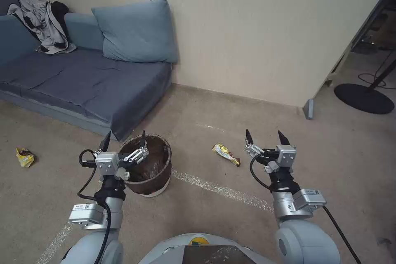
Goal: Pick up the trash bin, then pick up the garbage from the floor and place it into the trash bin.
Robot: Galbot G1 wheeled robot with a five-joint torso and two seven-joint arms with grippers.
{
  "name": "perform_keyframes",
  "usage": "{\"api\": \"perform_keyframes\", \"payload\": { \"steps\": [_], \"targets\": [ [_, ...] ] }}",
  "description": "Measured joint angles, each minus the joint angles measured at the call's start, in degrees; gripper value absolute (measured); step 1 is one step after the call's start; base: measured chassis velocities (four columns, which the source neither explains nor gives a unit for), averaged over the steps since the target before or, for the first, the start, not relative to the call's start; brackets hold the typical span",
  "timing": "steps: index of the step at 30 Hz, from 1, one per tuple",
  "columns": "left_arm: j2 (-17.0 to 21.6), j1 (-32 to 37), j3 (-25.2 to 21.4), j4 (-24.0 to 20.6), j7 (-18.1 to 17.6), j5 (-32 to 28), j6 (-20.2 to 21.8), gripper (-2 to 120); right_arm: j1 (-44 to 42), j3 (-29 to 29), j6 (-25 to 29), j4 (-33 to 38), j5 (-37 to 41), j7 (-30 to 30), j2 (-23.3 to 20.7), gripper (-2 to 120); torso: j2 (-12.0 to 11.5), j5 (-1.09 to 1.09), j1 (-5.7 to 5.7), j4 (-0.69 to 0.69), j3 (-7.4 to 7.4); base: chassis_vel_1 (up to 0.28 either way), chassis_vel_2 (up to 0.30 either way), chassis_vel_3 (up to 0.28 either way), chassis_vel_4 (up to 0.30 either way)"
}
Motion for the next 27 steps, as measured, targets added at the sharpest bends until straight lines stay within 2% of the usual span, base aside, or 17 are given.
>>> {"api": "perform_keyframes", "payload": {
  "steps": [8, 16, 22, 25, 27],
  "targets": [
    [2.0, -1.2, -1.9, 0.0, -0.7, -3.2, 1.9, 100, 0.1, 0.2, -0.1, 0.1, 0.4, 0.1, -0.2, 100, 0.0, -0.01, 0.00, 0.00, 0.00, 0.000, 0.000, 0.000, 0.000],
    [6.0, -3.3, -4.2, 0.0, -2.6, -8.6, 6.7, 100, 0.1, 0.4, 0.0, -0.1, 1.3, 0.4, -0.7, 100, 0.0, -0.01, 0.00, 0.00, 0.00, 0.000, 0.000, 0.000, 0.000],
    [11.9, -6.1, -7.2, 2.2, -3.4, -13.9, 9.6, 100, 0.3, 1.2, 0.5, -1.0, 2.6, 0.4, -1.6, 100, 0.0, -0.01, 0.00, 0.00, 0.00, 0.000, 0.000, 0.000, 0.000],
    [15.6, -7.8, -7.1, 3.0, -6.5, -19.8, 14.1, 100, 0.1, 1.3, 0.6, -1.6, 3.2, 0.3, -1.9, 100, 0.0, -0.01, 0.00, 0.00, 0.01, 0.000, 0.000, 0.000, 0.000],
    [16.6, -8.4, -6.9, 3.5, -7.6, -21.2, 15.2, 100, 0.0, 1.3, 0.4, -1.6, 3.6, 0.2, -2.0, 100, 0.0, -0.01, 0.00, 0.00, 0.00, 0.000, 0.000, 0.000, 0.000]
  ]
}}
